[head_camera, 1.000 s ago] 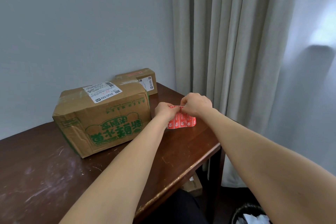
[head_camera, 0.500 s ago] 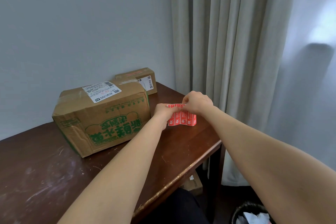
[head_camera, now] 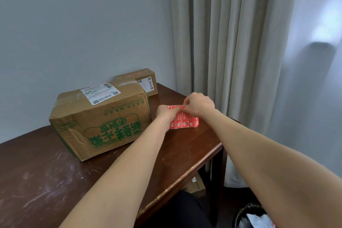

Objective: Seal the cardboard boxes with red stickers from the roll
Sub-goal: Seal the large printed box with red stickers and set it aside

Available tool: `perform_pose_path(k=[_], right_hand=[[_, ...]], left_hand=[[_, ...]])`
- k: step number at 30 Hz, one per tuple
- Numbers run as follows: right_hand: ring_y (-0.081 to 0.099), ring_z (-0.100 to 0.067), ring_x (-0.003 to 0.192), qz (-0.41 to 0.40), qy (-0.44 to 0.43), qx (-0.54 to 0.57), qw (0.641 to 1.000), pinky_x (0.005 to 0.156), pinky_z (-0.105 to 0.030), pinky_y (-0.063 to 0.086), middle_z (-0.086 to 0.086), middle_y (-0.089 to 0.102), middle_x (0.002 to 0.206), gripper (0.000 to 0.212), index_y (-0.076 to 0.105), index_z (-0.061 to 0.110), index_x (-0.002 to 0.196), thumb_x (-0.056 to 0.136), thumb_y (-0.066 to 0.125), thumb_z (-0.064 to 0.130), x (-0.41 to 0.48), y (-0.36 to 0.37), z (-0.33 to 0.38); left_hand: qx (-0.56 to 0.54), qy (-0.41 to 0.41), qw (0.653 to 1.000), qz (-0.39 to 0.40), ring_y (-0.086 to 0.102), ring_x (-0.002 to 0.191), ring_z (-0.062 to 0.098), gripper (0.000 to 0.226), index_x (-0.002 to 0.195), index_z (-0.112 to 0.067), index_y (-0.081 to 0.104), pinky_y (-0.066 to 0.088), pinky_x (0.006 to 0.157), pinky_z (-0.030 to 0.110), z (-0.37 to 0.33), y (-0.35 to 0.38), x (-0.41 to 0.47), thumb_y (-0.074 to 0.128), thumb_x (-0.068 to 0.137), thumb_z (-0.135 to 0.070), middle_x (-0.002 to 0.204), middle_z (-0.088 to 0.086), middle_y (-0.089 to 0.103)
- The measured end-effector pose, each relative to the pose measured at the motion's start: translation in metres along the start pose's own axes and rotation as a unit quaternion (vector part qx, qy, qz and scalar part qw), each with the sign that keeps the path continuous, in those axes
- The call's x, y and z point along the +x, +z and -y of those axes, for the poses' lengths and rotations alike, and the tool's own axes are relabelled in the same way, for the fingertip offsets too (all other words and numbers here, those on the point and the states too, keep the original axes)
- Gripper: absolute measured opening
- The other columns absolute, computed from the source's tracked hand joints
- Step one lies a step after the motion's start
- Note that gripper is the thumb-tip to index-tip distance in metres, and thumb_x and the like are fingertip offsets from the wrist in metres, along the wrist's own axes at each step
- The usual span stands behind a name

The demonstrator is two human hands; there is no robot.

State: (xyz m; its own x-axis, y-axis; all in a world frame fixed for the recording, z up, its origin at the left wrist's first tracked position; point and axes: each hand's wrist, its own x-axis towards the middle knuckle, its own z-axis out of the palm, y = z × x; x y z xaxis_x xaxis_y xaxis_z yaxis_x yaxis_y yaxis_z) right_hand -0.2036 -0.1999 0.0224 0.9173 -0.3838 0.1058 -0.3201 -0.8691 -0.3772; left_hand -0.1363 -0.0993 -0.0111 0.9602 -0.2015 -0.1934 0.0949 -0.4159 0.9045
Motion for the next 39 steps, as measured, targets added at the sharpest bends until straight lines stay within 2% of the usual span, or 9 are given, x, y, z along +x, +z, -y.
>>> perform_pose_path(k=[6, 10, 13, 16, 19, 23, 31, 39], right_hand=[[0.066, -0.019, 0.091, 0.001, -0.008, -0.006, 1.0, 0.066, -0.028, 0.049, -0.001, 0.069, 0.108, 0.025, 0.07, 0.025, 0.111, 0.091, 0.059, 0.036, -0.003, -0.001, 0.003], [0.066, -0.02, 0.093, 0.003, 0.012, 0.015, 1.0, 0.066, -0.028, 0.046, -0.003, 0.068, 0.109, 0.03, 0.067, 0.024, 0.115, 0.091, 0.061, 0.04, -0.003, -0.004, 0.0], [0.068, -0.019, 0.094, 0.022, 0.008, 0.019, 1.0, 0.066, -0.027, 0.048, -0.003, 0.068, 0.111, 0.033, 0.065, 0.023, 0.118, 0.09, 0.063, 0.039, -0.001, -0.004, -0.001], [0.067, -0.019, 0.098, 0.034, 0.004, 0.006, 0.999, 0.07, -0.029, 0.05, -0.002, 0.067, 0.115, 0.037, 0.061, 0.026, 0.123, 0.088, 0.066, 0.039, 0.0, -0.005, -0.001], [0.066, -0.019, 0.101, 0.049, 0.0, -0.03, 0.998, 0.076, -0.032, 0.052, -0.002, 0.065, 0.118, 0.047, 0.056, 0.027, 0.129, 0.085, 0.069, 0.039, 0.001, -0.005, 0.0], [0.067, -0.018, 0.098, 0.055, 0.005, -0.044, 0.997, 0.073, -0.031, 0.052, -0.002, 0.066, 0.118, 0.052, 0.054, 0.025, 0.134, 0.086, 0.069, 0.039, 0.002, -0.001, 0.001], [0.067, -0.02, 0.1, 0.048, 0.005, -0.035, 0.998, 0.076, -0.031, 0.053, -0.003, 0.066, 0.119, 0.047, 0.054, 0.026, 0.135, 0.09, 0.064, 0.037, 0.002, 0.001, 0.001], [0.067, -0.021, 0.096, 0.045, 0.008, -0.027, 0.999, 0.079, -0.033, 0.055, -0.003, 0.067, 0.116, 0.042, 0.058, 0.025, 0.131, 0.091, 0.061, 0.036, 0.003, 0.003, 0.001]], left_hand=[[-0.023, -0.044, 0.999, -0.002, 0.063, 0.09, 0.022, 0.063, 0.136, -0.01, 0.042, 0.052, 0.079, 0.031, 0.0, -0.001, -0.002, 0.069, 0.085, -0.037, 0.111, 0.01, 0.062], [-0.071, -0.044, 0.996, 0.031, 0.063, 0.098, 0.023, 0.063, 0.134, -0.008, 0.046, 0.053, 0.087, 0.036, 0.0, -0.003, -0.002, 0.074, 0.082, -0.03, 0.115, 0.011, 0.063], [-0.043, -0.025, 0.997, 0.055, 0.064, 0.095, 0.021, 0.054, 0.129, -0.007, 0.051, 0.054, 0.081, 0.033, 0.001, -0.006, -0.003, 0.073, 0.083, -0.023, 0.115, 0.011, 0.064], [-0.006, -0.01, 0.999, 0.044, 0.065, 0.089, 0.019, 0.048, 0.123, -0.008, 0.056, 0.055, 0.079, 0.031, 0.006, -0.005, -0.003, 0.075, 0.081, -0.021, 0.11, 0.01, 0.066], [0.004, -0.008, 0.999, 0.032, 0.067, 0.095, 0.021, 0.048, 0.123, -0.008, 0.055, 0.056, 0.087, 0.035, 0.007, -0.004, -0.003, 0.075, 0.082, -0.024, 0.111, 0.01, 0.066], [0.019, 0.005, 1.0, 0.024, 0.067, 0.097, 0.022, 0.047, 0.123, -0.009, 0.056, 0.055, 0.089, 0.036, 0.007, -0.002, -0.004, 0.073, 0.083, -0.024, 0.112, 0.01, 0.066], [0.019, 0.003, 1.0, 0.007, 0.068, 0.096, 0.023, 0.048, 0.127, -0.008, 0.055, 0.056, 0.087, 0.035, 0.005, 0.001, -0.003, 0.071, 0.085, -0.027, 0.114, 0.011, 0.066], [0.015, -0.015, 1.0, -0.011, 0.067, 0.094, 0.023, 0.051, 0.13, -0.008, 0.052, 0.054, 0.078, 0.029, 0.003, 0.006, -0.006, 0.068, 0.087, -0.03, 0.114, 0.011, 0.065]])
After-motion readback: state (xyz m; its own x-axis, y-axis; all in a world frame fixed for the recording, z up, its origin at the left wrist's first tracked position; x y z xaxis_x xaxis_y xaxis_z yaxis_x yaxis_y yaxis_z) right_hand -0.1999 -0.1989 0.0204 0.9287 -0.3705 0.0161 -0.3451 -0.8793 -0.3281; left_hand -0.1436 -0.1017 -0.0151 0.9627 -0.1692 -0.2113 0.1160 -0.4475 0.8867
